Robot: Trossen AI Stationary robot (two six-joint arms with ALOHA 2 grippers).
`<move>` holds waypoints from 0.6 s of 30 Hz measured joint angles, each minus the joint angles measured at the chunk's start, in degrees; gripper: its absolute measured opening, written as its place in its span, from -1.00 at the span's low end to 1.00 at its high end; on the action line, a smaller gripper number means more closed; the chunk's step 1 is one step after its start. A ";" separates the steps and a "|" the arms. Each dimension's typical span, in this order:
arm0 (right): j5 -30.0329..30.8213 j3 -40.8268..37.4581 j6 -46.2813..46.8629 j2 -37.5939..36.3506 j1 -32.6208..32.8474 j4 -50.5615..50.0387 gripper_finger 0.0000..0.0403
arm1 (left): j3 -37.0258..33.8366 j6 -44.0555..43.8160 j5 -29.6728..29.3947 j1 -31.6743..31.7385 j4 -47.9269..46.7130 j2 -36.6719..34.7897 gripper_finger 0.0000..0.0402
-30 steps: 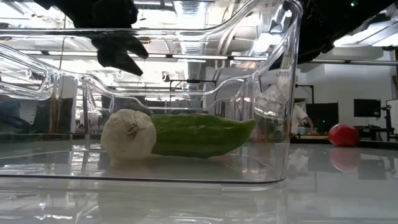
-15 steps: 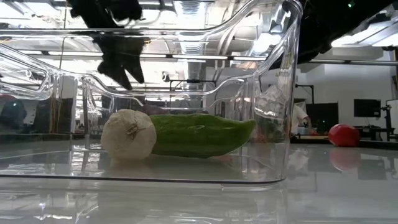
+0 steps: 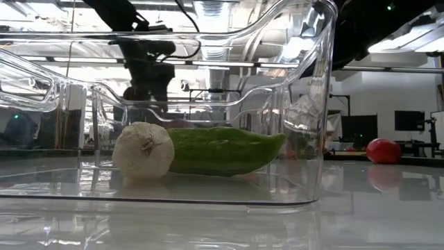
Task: Sort produce into baskets
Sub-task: Put the red chilli pepper into the bottom transparent bin
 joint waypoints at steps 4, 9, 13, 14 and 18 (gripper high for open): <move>-0.01 0.00 -0.92 0.00 -0.69 0.17 0.58 | 2.64 -7.88 0.51 0.00 -4.57 3.22 0.77; -2.77 0.00 -2.68 0.00 -2.12 -0.08 0.58 | 3.29 -12.76 0.86 -0.22 -11.53 7.13 0.77; -2.99 0.00 -2.85 0.00 -2.50 -0.07 0.58 | 3.25 -16.68 0.37 -1.11 -10.20 8.91 0.77; -2.99 0.00 -2.83 0.00 -2.36 -0.15 0.58 | 3.25 -17.66 0.68 -1.40 -9.13 9.19 0.77; -2.99 0.00 -2.80 0.00 -0.71 -0.37 0.58 | 3.25 -21.17 1.56 -1.97 -6.03 9.30 0.77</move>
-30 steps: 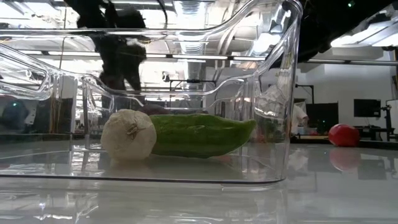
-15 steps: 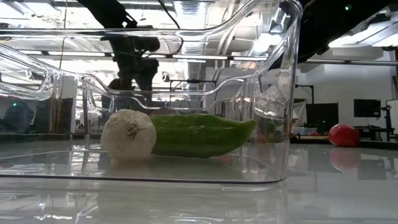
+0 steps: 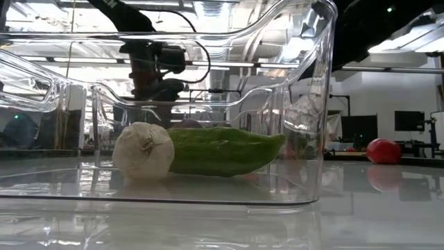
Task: Sort produce into baskets
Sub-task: Put the red chilli pepper into the bottom transparent bin
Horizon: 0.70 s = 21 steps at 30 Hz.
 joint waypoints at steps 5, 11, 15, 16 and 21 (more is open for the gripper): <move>0.00 0.00 -0.21 0.00 0.88 -0.20 0.58 | 0.03 -3.16 0.47 -0.37 -0.06 0.42 0.77; 0.02 0.00 -0.35 0.00 0.83 0.30 0.58 | -0.04 -3.89 1.04 -0.70 -0.63 2.16 0.77; 0.03 0.00 -0.72 0.00 0.83 1.33 0.58 | 0.03 -3.78 1.51 -1.09 -0.55 4.84 0.77; 0.03 0.00 -0.72 0.00 0.83 1.39 0.58 | 0.09 -3.34 1.77 -1.21 -0.53 5.34 0.77; 0.04 0.00 -0.76 0.00 0.83 1.29 0.58 | -0.05 0.50 2.38 -1.57 -0.23 6.78 0.77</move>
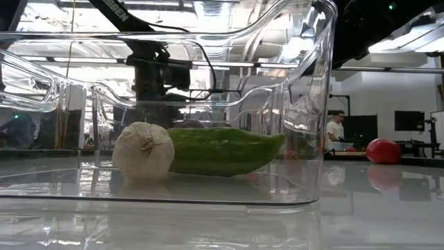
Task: Sort produce into baskets
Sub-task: Put the red chilli pepper into the bottom transparent bin
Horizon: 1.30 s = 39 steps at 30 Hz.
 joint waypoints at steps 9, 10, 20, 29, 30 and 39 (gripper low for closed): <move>0.00 0.00 -0.13 0.00 0.00 -0.16 0.58 | -0.09 4.84 -0.85 -0.01 0.15 0.07 0.60; 0.02 0.00 -0.13 0.00 0.00 -0.16 0.58 | -0.08 5.13 -0.84 -0.01 0.10 0.06 0.57; 0.04 0.00 -0.11 0.00 0.04 -0.20 0.58 | 9.65 9.26 -0.87 -0.01 -3.64 -0.30 0.49; 0.15 0.00 0.04 0.00 0.03 -1.67 0.58 | 25.37 19.13 1.68 -6.58 -7.99 -0.52 0.49; 0.24 0.00 0.04 0.00 -0.06 -1.90 0.58 | 26.21 20.25 2.58 -7.94 -8.27 -0.52 0.49; 3.71 0.00 -0.01 -0.02 -0.41 -3.83 0.58 | 27.69 20.63 7.44 -26.73 -8.71 -0.55 0.49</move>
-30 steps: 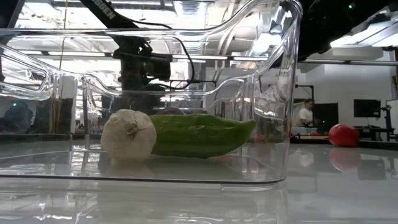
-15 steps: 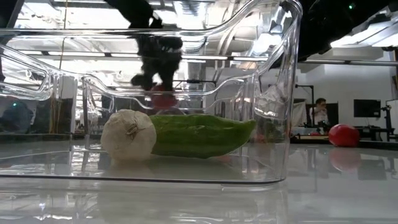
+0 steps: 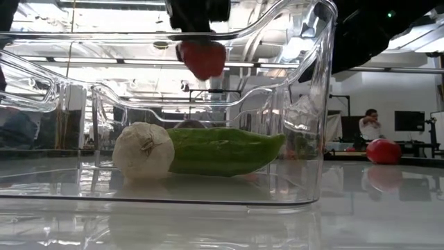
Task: Sort produce into baskets
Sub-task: Put the red chilli pepper into the bottom transparent bin
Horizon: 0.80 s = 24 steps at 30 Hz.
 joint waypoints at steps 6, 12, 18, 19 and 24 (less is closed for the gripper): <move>-0.27 0.00 -0.01 0.00 -0.35 0.76 0.58 | 0.00 -4.25 -4.28 -13.56 2.30 0.00 0.49; -0.74 0.00 1.15 0.00 -0.33 1.42 0.58 | 0.00 -5.10 -11.05 -23.37 4.39 0.02 0.49; -0.89 0.00 2.75 0.00 0.63 1.69 0.58 | 0.00 -9.32 -19.06 -28.65 4.34 0.02 0.54; -0.89 0.00 2.89 0.00 0.73 1.87 0.58 | 0.00 -10.26 -20.32 -29.00 4.34 0.04 0.56; -0.87 0.00 3.41 0.00 1.73 2.12 0.58 | 0.00 -14.82 -24.24 -29.52 3.87 0.17 0.73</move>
